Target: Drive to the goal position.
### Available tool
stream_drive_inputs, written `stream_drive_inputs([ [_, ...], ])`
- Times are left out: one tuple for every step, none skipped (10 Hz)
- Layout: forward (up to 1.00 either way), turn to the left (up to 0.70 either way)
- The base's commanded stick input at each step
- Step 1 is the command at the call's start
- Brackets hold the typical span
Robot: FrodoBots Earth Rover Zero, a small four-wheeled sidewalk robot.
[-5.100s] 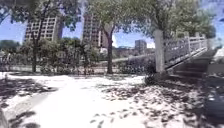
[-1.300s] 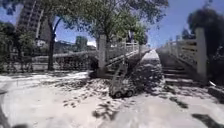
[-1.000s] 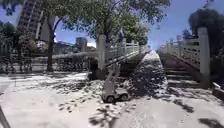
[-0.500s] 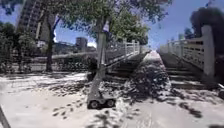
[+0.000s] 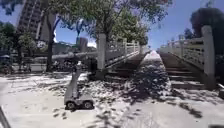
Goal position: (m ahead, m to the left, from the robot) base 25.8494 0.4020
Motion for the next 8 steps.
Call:
stream_drive_inputs([
  [0.19, 0.0],
  [0.4, 0.0],
  [0.45, 0.0],
  [0.45, 0.0],
  [0.45, 0.0],
  [0.45, -0.07],
  [0.45, -0.15],
  [0.45, -0.22],
])
